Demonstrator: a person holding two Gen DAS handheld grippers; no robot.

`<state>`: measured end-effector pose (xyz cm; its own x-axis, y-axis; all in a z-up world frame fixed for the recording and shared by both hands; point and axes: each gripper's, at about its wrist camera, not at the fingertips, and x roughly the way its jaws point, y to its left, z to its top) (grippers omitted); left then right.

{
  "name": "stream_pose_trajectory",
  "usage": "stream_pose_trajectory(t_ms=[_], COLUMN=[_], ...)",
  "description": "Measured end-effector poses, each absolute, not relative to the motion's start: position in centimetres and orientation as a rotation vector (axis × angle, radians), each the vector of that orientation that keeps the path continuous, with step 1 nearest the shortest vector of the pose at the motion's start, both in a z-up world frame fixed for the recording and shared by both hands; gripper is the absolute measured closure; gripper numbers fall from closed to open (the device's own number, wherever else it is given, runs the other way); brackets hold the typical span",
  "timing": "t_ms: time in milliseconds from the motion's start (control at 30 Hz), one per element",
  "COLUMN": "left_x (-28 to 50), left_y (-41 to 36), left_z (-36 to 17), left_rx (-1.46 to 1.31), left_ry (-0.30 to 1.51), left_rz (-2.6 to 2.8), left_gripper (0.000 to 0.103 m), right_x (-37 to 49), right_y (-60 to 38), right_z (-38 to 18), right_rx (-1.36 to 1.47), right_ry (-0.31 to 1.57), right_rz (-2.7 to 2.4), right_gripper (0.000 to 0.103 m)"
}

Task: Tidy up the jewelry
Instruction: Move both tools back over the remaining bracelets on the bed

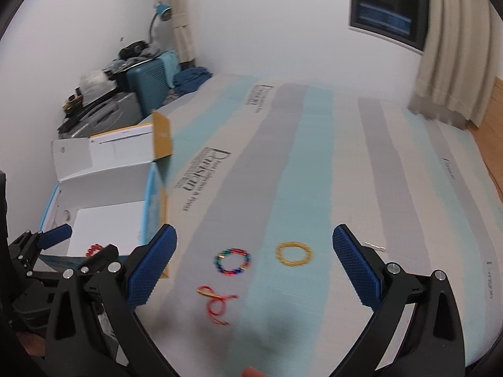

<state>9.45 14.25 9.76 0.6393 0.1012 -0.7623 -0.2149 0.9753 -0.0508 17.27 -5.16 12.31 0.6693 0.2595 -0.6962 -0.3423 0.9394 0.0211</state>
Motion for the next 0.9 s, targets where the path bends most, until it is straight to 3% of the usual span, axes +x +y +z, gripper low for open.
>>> stream_pose_trajectory(t_ms=[367, 900], left_x=[10.8, 13.4], left_y=[7.9, 4.5], left_z=[5.9, -2.0], left_rx=[-0.086, -0.073], left_ry=[0.897, 0.983], left_rz=[0.061, -0.004], left_gripper=[0.006, 0.006], right_x=[17.3, 19.4], right_y=[-15.7, -25.2], right_z=[9.0, -0.2], right_rx=[-0.080, -0.041], right_ry=[0.811, 0.932], right_rz=[0.214, 0.122], right_gripper=[0.007, 0.008])
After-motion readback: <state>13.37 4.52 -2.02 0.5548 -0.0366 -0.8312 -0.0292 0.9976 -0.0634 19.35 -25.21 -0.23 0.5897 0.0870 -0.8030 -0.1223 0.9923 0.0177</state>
